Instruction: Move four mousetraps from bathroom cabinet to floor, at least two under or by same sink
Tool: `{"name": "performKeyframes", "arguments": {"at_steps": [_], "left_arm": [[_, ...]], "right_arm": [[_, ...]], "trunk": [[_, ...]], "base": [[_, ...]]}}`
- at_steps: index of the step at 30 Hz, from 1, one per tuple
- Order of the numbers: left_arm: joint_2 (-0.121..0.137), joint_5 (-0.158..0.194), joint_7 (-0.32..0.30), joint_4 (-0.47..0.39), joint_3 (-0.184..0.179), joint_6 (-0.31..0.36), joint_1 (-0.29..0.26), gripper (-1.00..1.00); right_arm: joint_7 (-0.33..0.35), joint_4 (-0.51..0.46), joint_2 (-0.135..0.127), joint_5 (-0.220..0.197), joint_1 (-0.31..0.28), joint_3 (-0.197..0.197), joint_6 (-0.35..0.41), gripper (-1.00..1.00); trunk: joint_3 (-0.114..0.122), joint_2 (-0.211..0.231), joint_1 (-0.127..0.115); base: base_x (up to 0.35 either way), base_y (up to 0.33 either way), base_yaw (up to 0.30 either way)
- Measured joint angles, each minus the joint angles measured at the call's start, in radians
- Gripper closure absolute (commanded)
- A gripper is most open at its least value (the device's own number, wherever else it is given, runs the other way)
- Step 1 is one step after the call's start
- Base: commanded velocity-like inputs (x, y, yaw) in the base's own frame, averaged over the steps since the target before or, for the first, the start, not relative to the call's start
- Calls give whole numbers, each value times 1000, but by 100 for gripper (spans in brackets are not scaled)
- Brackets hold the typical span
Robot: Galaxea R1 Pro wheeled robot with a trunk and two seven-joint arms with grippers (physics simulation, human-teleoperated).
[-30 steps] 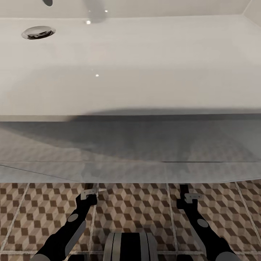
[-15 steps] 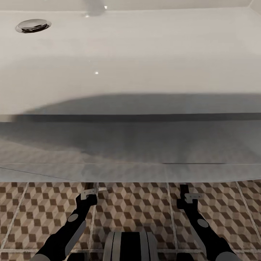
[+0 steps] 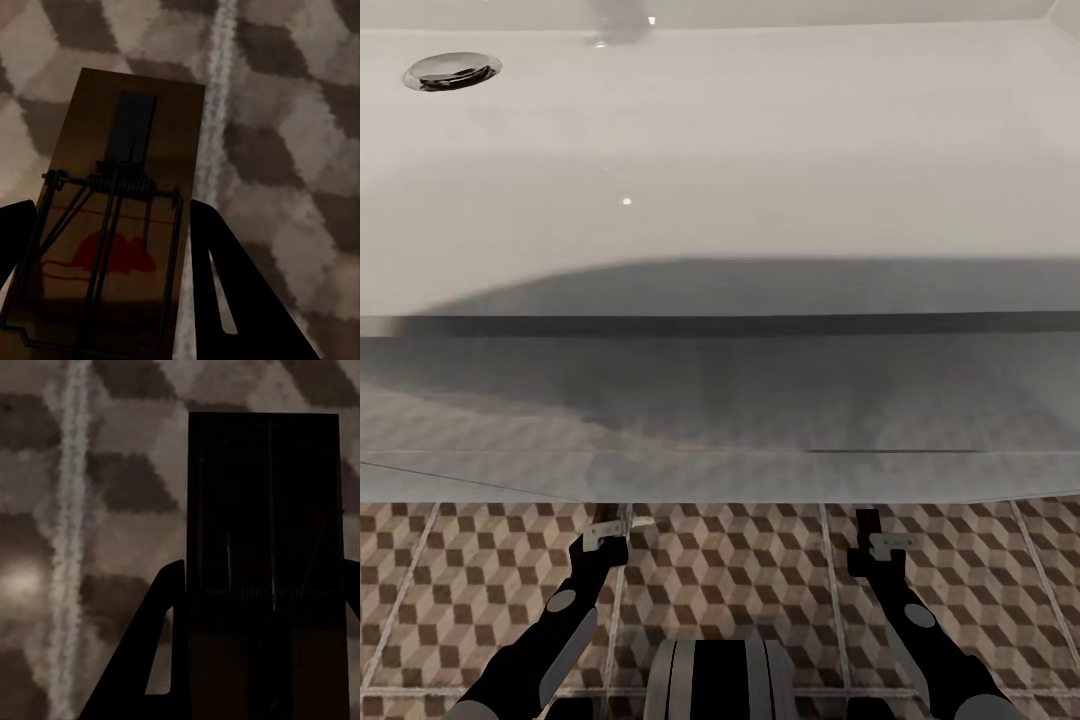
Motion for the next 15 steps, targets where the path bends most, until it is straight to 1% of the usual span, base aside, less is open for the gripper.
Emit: {"name": "performKeyframes", "arguments": {"at_steps": [15], "left_arm": [[0, 0, 0, 0, 0, 1, 0, 100]], "right_arm": [[-2, 1, 2, 1, 0, 2, 0, 100]], "trunk": [[0, 0, 0]], "base": [[0, 0, 0]]}}
